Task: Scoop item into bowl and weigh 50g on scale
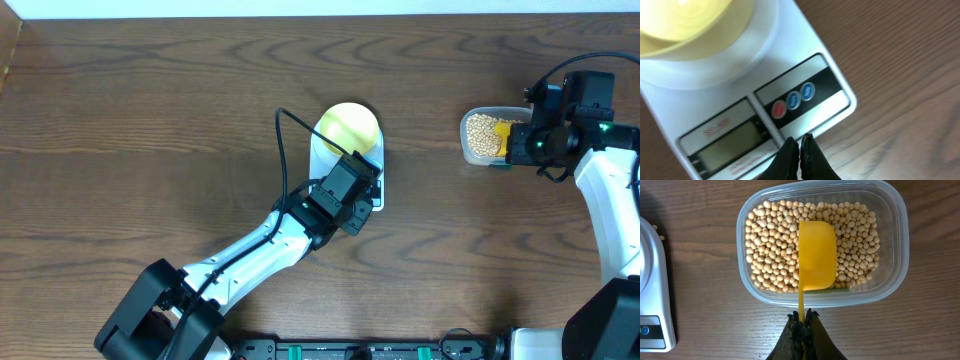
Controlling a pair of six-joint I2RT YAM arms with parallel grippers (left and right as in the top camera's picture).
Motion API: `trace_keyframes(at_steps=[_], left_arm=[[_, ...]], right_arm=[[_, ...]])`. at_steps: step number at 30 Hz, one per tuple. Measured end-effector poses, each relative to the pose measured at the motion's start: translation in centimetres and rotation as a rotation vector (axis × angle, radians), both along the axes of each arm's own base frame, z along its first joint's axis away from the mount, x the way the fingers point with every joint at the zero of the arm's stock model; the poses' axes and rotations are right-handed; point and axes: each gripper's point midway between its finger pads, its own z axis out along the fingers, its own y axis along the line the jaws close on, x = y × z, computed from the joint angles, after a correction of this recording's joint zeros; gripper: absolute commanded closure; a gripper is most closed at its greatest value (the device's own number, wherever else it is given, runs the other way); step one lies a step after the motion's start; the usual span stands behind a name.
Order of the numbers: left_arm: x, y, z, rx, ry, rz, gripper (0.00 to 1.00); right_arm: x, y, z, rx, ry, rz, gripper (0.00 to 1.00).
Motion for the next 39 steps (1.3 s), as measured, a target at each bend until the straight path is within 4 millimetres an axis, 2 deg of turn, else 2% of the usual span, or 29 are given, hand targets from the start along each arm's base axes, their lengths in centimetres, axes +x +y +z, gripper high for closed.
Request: trace_keyframes(at_steps=[8, 12, 18, 20, 32, 39], left_arm=[[0.4, 0.8, -0.1, 0.092, -0.06, -0.078, 0.93], [1.0, 0.3, -0.1, 0.109, -0.105, -0.134, 0.93], [0.9, 0.4, -2.9, 0.193, -0.09, -0.223, 0.93], [0.8, 0.5, -3.2, 0.204, -0.086, -0.235, 0.93], [3.0, 0.3, -2.1, 0.162, -0.157, -0.213, 0.93], [2.7, 0.0, -3.6, 0.158, -0.122, -0.231, 0.93]], right_arm=[[0.0, 0.0, 0.0, 0.001, 0.001, 0.0, 0.99], [0.0, 0.0, 0.0, 0.001, 0.002, 0.0, 0.99], [0.0, 0.0, 0.0, 0.001, 0.002, 0.0, 0.99], [0.0, 0.0, 0.0, 0.0, 0.002, 0.0, 0.99], [0.2, 0.0, 0.1, -0.001, -0.009, 0.0, 0.99], [0.2, 0.0, 0.1, -0.001, -0.009, 0.0, 0.99]])
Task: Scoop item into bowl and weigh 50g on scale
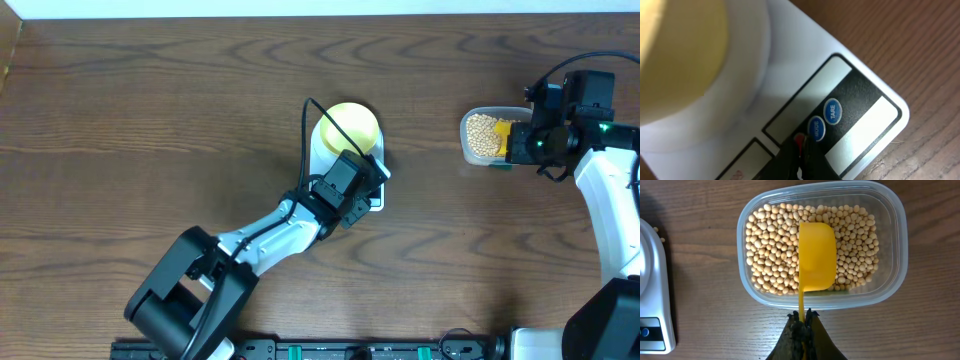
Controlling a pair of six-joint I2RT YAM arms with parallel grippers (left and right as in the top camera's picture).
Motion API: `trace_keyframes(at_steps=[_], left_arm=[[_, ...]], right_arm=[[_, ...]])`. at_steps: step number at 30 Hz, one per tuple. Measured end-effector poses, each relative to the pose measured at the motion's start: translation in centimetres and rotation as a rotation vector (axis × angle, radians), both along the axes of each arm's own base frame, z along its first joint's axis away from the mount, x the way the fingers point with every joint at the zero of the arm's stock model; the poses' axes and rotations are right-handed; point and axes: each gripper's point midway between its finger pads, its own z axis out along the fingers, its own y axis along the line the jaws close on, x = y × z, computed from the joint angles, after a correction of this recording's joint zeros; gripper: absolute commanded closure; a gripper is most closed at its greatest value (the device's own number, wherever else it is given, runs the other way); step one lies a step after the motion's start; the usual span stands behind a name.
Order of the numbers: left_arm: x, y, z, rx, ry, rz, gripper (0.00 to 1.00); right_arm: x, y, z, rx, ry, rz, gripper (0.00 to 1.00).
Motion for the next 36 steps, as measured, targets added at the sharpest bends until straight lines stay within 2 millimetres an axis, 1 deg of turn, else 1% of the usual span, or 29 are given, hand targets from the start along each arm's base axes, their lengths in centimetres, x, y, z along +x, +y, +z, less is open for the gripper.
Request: trace_keyframes(at_steps=[17, 27, 36], left_arm=[[0.4, -0.4, 0.2, -0.017, -0.019, 0.0, 0.93], [1.2, 0.5, 0.2, -0.02, -0.017, 0.033, 0.93], [-0.1, -0.8, 0.2, -0.086, 0.044, -0.025, 0.93]], right_arm=[[0.1, 0.0, 0.1, -0.002, -0.007, 0.0, 0.99], [0.2, 0.0, 0.1, -0.001, -0.007, 0.0, 0.99], [0.2, 0.0, 0.1, -0.001, -0.007, 0.0, 0.99]])
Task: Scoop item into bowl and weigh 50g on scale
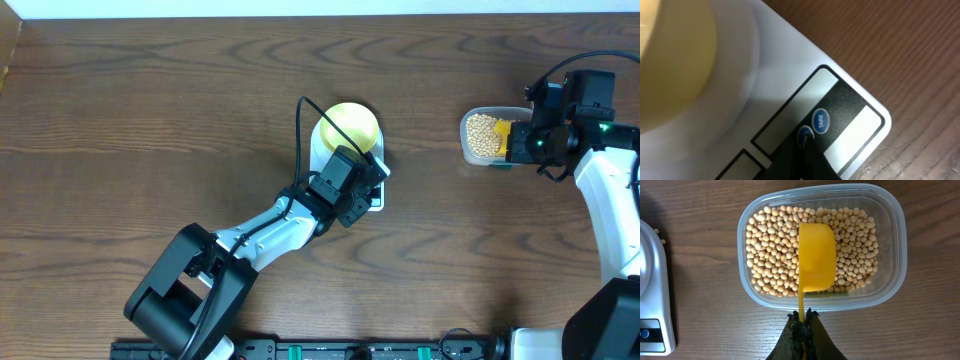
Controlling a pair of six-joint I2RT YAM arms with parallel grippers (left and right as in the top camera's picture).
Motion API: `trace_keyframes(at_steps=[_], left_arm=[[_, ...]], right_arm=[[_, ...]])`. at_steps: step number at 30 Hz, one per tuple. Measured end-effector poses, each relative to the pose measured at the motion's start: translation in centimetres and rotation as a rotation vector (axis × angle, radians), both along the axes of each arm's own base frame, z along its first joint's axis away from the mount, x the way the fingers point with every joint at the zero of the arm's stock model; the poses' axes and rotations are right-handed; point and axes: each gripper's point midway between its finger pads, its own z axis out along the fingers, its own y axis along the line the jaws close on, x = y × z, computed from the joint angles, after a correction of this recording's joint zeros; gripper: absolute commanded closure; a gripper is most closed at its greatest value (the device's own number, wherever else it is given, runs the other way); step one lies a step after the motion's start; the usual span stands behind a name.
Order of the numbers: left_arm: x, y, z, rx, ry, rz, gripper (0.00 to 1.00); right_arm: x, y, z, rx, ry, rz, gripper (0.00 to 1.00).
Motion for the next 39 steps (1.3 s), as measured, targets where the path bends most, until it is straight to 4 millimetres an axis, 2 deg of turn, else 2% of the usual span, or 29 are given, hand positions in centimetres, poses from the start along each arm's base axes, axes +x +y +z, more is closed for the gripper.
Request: trace_keyframes(at_steps=[25, 39], left_arm=[[0.06, 0.87, -0.37, 0.043, -0.002, 0.024, 0.93], [0.36, 0.62, -0.57, 0.029, -0.005, 0.035, 0.92]], right_arm=[[-0.01, -0.01, 0.0, 0.0, 0.0, 0.0, 0.99], [0.0, 0.0, 0.0, 0.0, 0.0, 0.0, 0.99]])
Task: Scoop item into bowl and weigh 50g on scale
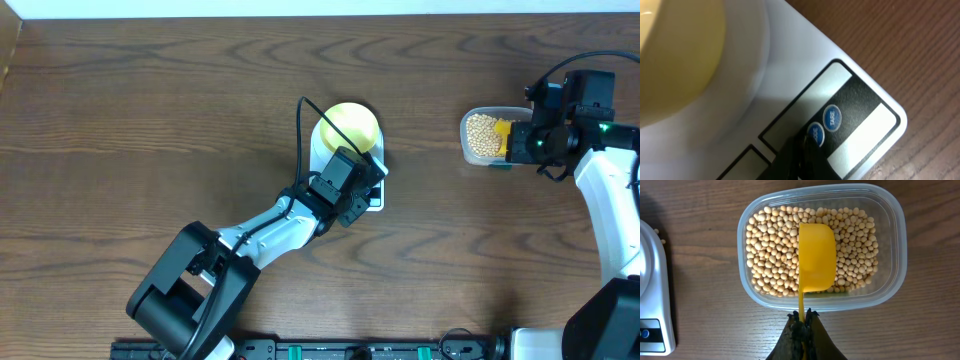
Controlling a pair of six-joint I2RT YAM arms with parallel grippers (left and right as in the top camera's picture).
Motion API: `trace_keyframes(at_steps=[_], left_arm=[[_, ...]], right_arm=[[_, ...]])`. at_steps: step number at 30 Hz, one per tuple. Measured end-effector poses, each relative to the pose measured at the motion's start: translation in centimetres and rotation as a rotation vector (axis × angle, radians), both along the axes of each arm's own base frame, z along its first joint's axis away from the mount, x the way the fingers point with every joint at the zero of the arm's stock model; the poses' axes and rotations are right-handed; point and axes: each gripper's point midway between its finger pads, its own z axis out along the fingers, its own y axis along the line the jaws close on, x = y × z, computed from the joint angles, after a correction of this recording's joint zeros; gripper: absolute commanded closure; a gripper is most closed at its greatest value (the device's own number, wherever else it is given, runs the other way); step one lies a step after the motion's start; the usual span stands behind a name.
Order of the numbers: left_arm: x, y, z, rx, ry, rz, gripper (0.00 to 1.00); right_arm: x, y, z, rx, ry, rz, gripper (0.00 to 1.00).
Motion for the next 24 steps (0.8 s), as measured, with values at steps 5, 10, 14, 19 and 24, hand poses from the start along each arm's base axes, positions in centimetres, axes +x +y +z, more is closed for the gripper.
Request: trace_keyframes(at_steps=[5, 10, 14, 19, 24], left_arm=[[0.06, -0.04, 0.0, -0.002, -0.002, 0.001, 0.93], [0.05, -0.03, -0.01, -0.002, -0.002, 0.001, 0.93], [0.03, -0.01, -0.01, 0.0, 0.0, 0.001, 0.93], [-0.14, 0.12, -0.06, 0.011, 0.014, 0.001, 0.93], [-0.17, 0.13, -0.11, 0.011, 0.018, 0.003, 0.93]], right_arm=[[-0.01, 0.0, 0.0, 0.0, 0.0, 0.0, 0.99], [-0.01, -0.01, 0.0, 0.0, 0.0, 0.0, 0.99], [-0.01, -0.01, 0.0, 0.0, 0.0, 0.0, 0.99], [-0.01, -0.01, 0.0, 0.0, 0.0, 0.0, 0.99], [-0.01, -0.01, 0.0, 0.0, 0.0, 0.0, 0.99]])
